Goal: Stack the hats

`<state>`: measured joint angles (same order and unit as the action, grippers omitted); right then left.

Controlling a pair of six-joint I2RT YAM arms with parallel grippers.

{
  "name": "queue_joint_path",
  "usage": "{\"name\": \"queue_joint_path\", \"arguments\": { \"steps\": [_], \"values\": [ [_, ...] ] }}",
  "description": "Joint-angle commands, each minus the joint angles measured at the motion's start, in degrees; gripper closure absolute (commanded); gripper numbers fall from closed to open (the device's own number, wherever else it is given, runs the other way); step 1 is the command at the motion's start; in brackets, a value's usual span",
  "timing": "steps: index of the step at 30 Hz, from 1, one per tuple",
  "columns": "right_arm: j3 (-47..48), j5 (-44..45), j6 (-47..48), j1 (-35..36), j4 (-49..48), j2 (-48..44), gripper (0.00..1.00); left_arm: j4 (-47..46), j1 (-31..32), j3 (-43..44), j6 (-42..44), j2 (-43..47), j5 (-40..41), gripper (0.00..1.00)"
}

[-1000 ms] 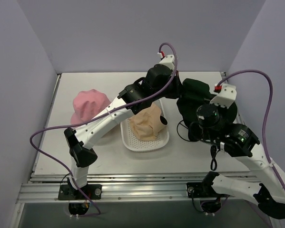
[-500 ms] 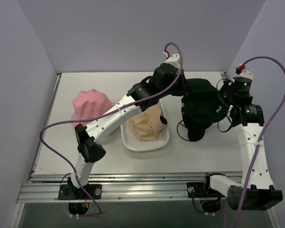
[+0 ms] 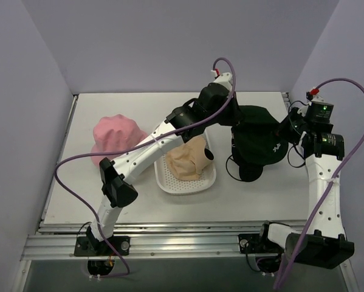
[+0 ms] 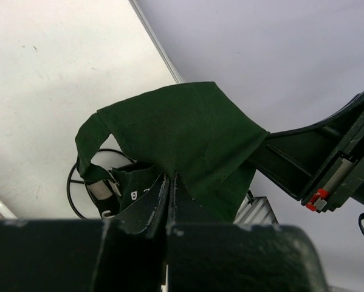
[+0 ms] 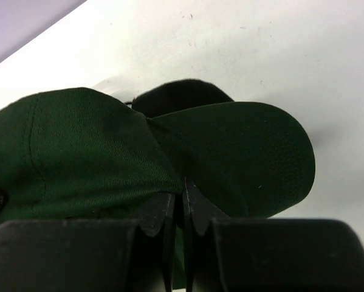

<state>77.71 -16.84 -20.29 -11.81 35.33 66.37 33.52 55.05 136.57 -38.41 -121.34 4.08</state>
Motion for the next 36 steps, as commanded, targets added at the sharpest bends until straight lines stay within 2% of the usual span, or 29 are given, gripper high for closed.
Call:
{"name": "queue_joint_path", "arguments": {
  "steps": [1, 5, 14, 19, 24, 29, 34, 36],
  "values": [
    [-3.4, 10.6, 2.4, -3.5, 1.1, -2.4, 1.00, 1.1, -2.0, -4.1, 1.4, 8.4, 4.7, 0.97],
    [-6.8, 11.6, 3.1, -3.7, 1.0, -4.9, 1.00, 1.2, -1.6, -6.8, 1.2, 10.3, 4.3, 0.98],
    [-4.9, 16.3, 1.8, -3.8, 4.4, -8.0, 1.00, 2.8, 0.3, -7.6, 2.3, 12.0, 7.0, 0.98],
    [-7.7, 18.4, 1.1, -4.1, 0.4, -5.6, 1.00, 2.8, 0.3, -7.5, 2.3, 10.0, 6.9, 0.98],
    [-5.0, 19.1, -1.1, -5.1, -1.8, -2.0, 1.00, 3.0, -0.5, -2.5, 3.4, 5.8, 6.1, 0.98],
    [-4.0, 20.9, -2.8, -5.1, -4.4, 1.2, 1.00, 1.3, -3.9, 1.9, 5.2, 1.2, -2.7, 0.81],
    [-6.0, 20.1, -2.6, -5.1, -6.9, 2.9, 0.98, 1.4, -5.9, 1.2, 7.7, 2.0, -2.5, 0.72],
    [-6.6, 18.9, -2.0, -5.1, -7.8, 2.6, 0.97, 0.9, -6.4, -0.6, 8.4, 2.9, -1.3, 0.71]
  ]
}}
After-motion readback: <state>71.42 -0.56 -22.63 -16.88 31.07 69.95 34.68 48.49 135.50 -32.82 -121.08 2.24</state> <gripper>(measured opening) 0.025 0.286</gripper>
